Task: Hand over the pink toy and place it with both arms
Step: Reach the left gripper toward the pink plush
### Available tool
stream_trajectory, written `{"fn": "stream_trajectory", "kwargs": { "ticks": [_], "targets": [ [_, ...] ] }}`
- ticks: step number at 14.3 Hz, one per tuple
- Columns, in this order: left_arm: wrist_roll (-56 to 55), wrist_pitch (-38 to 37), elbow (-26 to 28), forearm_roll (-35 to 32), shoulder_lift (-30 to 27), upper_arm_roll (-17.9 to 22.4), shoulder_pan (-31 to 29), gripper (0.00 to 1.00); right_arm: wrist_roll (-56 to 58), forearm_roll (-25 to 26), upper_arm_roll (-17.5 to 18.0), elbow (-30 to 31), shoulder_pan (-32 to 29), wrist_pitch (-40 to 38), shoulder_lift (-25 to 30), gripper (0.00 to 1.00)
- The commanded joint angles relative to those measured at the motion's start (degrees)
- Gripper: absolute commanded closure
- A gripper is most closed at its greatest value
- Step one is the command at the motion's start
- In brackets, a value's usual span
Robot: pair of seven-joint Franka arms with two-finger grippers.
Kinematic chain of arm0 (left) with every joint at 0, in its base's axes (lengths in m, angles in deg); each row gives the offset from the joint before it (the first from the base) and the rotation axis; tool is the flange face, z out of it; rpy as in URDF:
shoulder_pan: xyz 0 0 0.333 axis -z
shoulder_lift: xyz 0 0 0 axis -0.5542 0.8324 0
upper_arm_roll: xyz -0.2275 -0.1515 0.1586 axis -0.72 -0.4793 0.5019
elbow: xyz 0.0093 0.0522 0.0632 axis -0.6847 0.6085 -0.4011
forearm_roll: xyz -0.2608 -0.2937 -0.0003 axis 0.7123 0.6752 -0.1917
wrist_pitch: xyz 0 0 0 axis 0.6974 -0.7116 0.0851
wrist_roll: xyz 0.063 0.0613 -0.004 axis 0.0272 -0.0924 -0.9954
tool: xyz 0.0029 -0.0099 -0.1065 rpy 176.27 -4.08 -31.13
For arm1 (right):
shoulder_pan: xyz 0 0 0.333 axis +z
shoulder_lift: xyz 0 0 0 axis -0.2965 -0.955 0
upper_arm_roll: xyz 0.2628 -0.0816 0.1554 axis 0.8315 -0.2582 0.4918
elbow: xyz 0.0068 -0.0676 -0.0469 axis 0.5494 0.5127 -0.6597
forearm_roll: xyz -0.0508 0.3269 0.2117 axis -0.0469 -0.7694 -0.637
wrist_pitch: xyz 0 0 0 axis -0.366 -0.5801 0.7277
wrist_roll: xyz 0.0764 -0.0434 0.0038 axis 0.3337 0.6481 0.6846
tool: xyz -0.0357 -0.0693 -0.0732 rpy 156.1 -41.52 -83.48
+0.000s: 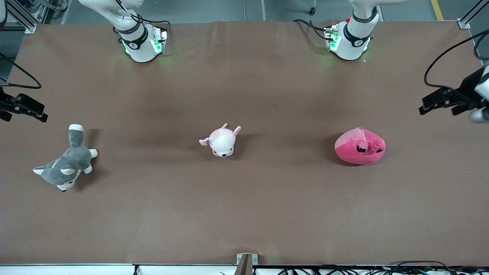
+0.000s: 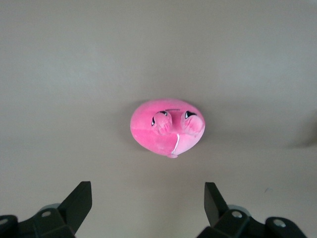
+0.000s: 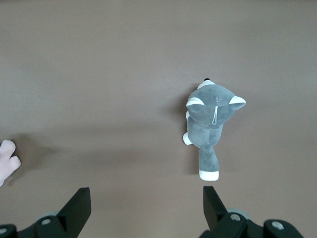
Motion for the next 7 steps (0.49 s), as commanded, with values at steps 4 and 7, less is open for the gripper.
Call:
{"fn": "stream_trajectory", "kwargs": {
  "ticks": [4,7],
  "targets": [
    [-0.7,2.6,0.0,-1.1,11.5,-0.1,0.8,0.00,0.5,-0.3,0.1,2.4,0.7,1.5,2.5,0.00],
    [-0.8,5.9,0.0,-1.1,15.7,-0.2,1.2,0.00,0.5,-0.1,0.1,8.5,0.9,5.8,6.6,0.00]
  ]
}}
